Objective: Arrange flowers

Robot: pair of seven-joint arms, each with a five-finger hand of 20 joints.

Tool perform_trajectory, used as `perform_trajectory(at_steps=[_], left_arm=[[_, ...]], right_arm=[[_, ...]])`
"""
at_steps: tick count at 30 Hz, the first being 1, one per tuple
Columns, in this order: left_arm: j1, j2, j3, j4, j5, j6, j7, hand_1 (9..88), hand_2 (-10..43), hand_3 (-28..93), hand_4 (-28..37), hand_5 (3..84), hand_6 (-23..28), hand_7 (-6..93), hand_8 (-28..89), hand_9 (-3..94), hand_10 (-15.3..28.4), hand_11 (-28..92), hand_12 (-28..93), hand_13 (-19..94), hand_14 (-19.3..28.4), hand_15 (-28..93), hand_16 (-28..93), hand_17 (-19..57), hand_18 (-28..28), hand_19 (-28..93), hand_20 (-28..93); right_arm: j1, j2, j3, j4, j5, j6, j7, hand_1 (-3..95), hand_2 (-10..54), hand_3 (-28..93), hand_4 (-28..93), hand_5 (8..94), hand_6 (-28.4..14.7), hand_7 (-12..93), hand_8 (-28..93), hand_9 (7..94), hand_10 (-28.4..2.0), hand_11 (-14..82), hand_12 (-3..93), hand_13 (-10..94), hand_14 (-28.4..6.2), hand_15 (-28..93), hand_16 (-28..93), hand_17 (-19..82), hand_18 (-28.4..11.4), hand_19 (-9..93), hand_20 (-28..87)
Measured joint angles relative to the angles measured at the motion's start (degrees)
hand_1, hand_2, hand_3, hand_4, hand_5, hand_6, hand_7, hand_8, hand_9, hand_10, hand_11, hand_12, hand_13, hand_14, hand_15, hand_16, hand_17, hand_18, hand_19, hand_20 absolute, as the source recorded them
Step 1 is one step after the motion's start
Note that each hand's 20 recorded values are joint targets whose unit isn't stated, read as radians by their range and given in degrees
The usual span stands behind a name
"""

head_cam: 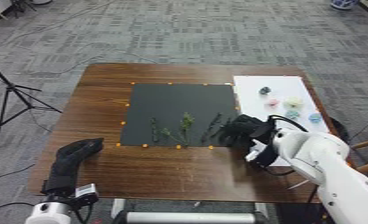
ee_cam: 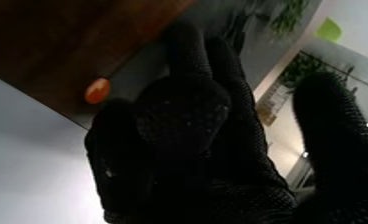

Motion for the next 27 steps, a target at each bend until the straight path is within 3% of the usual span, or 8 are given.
perform_trajectory(at_steps=[19, 27], left_arm=[[-0.29, 0.0, 0.24, 0.09, 0.01, -0.23, 0.01, 36.1, 0.1, 67, -17.0, 55.0, 0.5, 22.3, -9, 52.8, 13.7, 26, 14, 41, 17.0, 24, 1, 2.8, 14.3, 19, 19], [-0.47, -0.05, 0.49, 0.12, 0.01, -0.21, 0.06, 36.1, 0.1, 67, -16.9, 55.1, 0.4, 22.4, -9, 52.8, 13.7, 26, 14, 41, 17.0, 24, 1, 2.8, 14.3, 19, 19]], right_arm=[[5.04, 2.53, -0.86, 0.26, 1.08, 0.13, 0.06, 28.9, 13.7, 49, -9, 66.5, -5.5, 11, -5, 73.2, -16.9, 9.8, 14.7, 93, -5.2, 53, 34, 66, -14.3, 93, 54], [6.66, 1.43, -2.7, 3.81, 0.94, -0.25, 0.02, 29.0, 13.8, 49, -9, 65.6, -5.5, 11, -4, 71.4, -16.8, 9.4, 14.2, 93, -5.3, 53, 34, 66, -14.5, 93, 54]])
